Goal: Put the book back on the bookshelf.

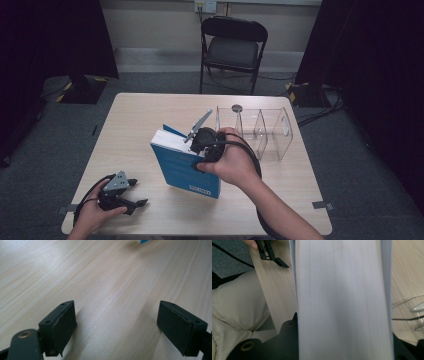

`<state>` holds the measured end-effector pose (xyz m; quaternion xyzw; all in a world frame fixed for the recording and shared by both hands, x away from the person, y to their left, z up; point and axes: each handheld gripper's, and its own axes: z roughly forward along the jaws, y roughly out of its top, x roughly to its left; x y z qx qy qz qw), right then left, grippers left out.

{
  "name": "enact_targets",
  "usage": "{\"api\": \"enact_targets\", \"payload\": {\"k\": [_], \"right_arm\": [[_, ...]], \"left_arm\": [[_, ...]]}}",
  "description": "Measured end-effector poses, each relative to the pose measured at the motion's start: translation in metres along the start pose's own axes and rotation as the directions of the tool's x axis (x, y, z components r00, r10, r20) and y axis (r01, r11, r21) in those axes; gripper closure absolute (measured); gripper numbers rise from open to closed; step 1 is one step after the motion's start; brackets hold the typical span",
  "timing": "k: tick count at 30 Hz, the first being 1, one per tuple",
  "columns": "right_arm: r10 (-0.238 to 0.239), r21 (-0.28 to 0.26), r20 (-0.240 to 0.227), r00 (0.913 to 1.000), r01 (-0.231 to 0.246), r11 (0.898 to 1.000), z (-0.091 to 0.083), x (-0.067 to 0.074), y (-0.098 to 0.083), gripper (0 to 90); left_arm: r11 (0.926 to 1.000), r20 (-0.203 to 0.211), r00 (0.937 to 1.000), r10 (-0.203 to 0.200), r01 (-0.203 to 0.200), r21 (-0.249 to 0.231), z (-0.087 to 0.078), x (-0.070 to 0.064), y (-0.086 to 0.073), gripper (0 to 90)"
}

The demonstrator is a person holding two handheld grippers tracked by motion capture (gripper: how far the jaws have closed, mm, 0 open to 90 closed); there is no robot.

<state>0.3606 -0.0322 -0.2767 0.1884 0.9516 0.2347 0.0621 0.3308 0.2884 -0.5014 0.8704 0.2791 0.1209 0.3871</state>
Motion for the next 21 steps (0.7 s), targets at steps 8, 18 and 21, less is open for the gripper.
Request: {"api": "enact_targets", "payload": {"k": [8, 18, 21], "right_arm": [[0.054, 0.003, -0.002, 0.9985, -0.054, 0.999, -0.010, -0.007, -0.014, 61.7], [0.105, 0.001, 0.014, 0.9944, -0.105, 0.994, -0.019, -0.017, -0.032, 61.7], [0.122, -0.011, 0.010, 0.9925, -0.122, 0.992, -0.023, -0.019, -0.038, 61.7]], "left_arm": [[1.0000, -0.005, 1.0000, -0.004, 0.004, 0.001, 0.000, 0.000, 0.000, 14.9], [1.0000, -0.005, 1.0000, -0.004, 0.004, 0.001, 0.000, 0.000, 0.000, 14.8], [1.0000, -0.005, 1.0000, -0.004, 0.004, 0.001, 0.000, 0.000, 0.000, 14.9]]}}
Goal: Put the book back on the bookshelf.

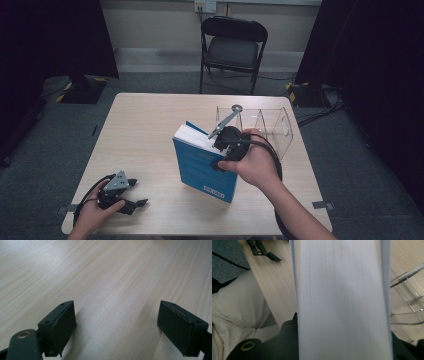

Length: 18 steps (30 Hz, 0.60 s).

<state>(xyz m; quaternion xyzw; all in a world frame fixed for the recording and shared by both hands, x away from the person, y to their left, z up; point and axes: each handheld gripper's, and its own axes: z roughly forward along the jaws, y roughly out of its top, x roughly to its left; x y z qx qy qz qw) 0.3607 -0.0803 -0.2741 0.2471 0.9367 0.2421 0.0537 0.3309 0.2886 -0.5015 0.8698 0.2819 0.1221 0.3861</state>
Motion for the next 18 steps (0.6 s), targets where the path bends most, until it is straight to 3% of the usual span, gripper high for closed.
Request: {"api": "enact_targets", "payload": {"k": [11, 18], "right_arm": [[0.034, -0.001, 0.036, 0.9988, -0.034, 0.999, -0.016, -0.009, -0.018, 61.7], [0.086, 0.007, 0.049, 0.9951, -0.086, 0.996, -0.025, -0.013, -0.029, 61.7]], "left_arm": [[1.0000, 0.000, 1.0000, 0.000, 0.000, 0.000, 0.000, 0.000, 0.000, 14.9], [1.0000, 0.000, 1.0000, 0.001, -0.001, 0.000, 0.000, 0.000, 0.000, 14.8]]}}
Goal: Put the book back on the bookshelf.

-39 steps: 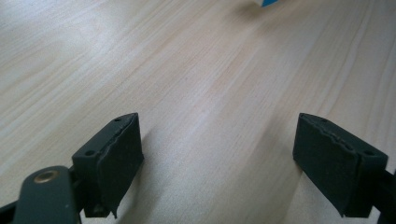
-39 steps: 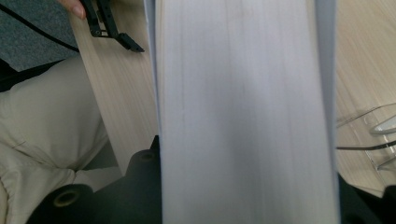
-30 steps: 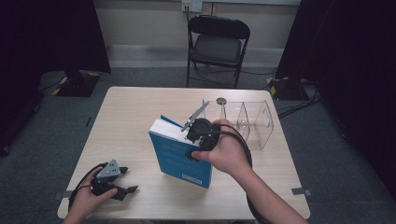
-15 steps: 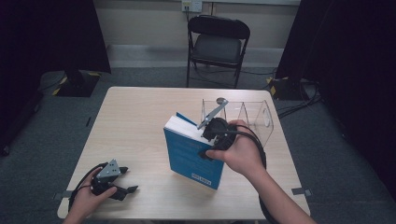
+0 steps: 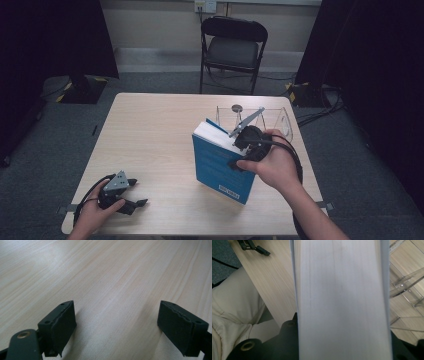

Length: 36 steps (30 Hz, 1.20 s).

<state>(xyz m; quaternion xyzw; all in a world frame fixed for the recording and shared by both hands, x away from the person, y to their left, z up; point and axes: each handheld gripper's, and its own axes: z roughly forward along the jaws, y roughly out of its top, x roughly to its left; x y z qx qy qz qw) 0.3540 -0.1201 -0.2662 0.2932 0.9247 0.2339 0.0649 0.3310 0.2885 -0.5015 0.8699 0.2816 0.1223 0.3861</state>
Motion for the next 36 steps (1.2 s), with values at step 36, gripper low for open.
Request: {"api": "enact_targets", "payload": {"k": [36], "right_arm": [[0.240, -0.015, 0.101, 0.9655, -0.240, 0.971, -0.024, -0.035, -0.032, 61.8]], "left_arm": [[1.0000, 0.001, 1.0000, -0.001, 0.001, -0.001, 0.000, 0.000, 0.000, 14.8]]}}
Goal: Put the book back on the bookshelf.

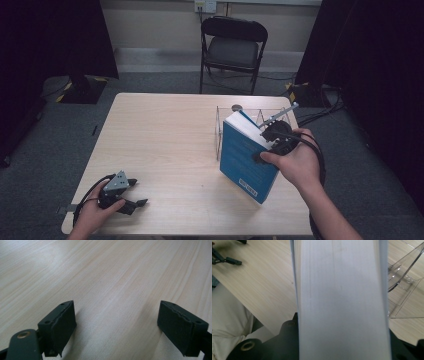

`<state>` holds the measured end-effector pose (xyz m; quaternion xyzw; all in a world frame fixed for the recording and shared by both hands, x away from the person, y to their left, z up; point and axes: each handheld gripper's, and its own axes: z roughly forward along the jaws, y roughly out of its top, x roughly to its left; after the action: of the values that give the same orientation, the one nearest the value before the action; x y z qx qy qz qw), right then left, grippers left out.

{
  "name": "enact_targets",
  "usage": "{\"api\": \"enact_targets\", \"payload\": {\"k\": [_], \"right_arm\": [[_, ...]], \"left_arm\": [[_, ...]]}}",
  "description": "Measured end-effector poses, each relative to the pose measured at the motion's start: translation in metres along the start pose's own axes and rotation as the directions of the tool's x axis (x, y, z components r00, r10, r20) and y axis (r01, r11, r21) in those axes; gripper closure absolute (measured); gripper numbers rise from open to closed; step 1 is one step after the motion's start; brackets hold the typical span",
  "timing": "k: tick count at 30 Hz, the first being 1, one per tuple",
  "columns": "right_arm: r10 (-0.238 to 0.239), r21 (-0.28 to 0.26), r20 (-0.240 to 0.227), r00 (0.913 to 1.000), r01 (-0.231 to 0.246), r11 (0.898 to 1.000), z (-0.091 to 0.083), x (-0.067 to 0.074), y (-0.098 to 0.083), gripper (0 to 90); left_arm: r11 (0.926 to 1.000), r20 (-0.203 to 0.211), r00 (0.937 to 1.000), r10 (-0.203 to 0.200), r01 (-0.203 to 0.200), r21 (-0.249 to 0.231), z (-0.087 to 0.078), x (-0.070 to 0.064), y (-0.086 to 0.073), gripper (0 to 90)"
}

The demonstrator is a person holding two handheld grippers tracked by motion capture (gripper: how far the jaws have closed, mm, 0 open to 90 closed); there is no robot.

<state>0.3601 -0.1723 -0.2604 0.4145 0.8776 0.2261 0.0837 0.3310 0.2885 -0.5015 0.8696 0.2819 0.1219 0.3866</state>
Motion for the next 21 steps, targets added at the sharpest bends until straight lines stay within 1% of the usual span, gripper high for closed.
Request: {"api": "enact_targets", "payload": {"k": [3, 4, 7, 8, 11, 12, 21], "right_arm": [[0.039, -0.010, 0.007, 0.9992, -0.038, 0.999, 0.004, -0.002, 0.003, 61.8], [0.046, -0.010, 0.017, 0.9988, -0.046, 0.999, 0.005, -0.002, 0.004, 61.8], [0.058, -0.007, 0.024, 0.9980, -0.058, 0.998, 0.007, -0.001, 0.008, 61.8], [0.057, -0.015, 0.026, 0.9980, -0.057, 0.998, 0.009, -0.002, 0.009, 61.8], [0.079, -0.013, 0.024, 0.9966, -0.078, 0.997, 0.011, -0.004, 0.012, 61.8], [0.084, -0.014, 0.032, 0.9959, -0.084, 0.996, 0.012, -0.004, 0.013, 61.8], [0.111, -0.014, 0.060, 0.9920, -0.110, 0.994, 0.016, -0.007, 0.020, 61.8]], "left_arm": [[1.0000, 0.001, 1.0000, 0.000, 0.000, -0.001, 0.000, 0.000, 0.000, 14.8], [1.0000, 0.001, 1.0000, 0.000, 0.000, 0.000, 0.000, 0.000, 0.000, 14.8], [1.0000, 0.001, 1.0000, 0.000, 0.000, 0.000, 0.000, 0.000, 0.000, 14.7], [1.0000, 0.000, 1.0000, 0.000, 0.000, 0.000, 0.000, 0.000, 0.000, 14.7], [1.0000, 0.000, 1.0000, 0.000, 0.000, 0.000, 0.000, 0.000, 0.000, 14.7], [1.0000, 0.001, 1.0000, 0.000, 0.000, 0.000, 0.000, 0.000, 0.000, 14.7], [1.0000, 0.001, 1.0000, 0.000, 0.000, 0.000, 0.000, 0.000, 0.000, 14.7]]}}
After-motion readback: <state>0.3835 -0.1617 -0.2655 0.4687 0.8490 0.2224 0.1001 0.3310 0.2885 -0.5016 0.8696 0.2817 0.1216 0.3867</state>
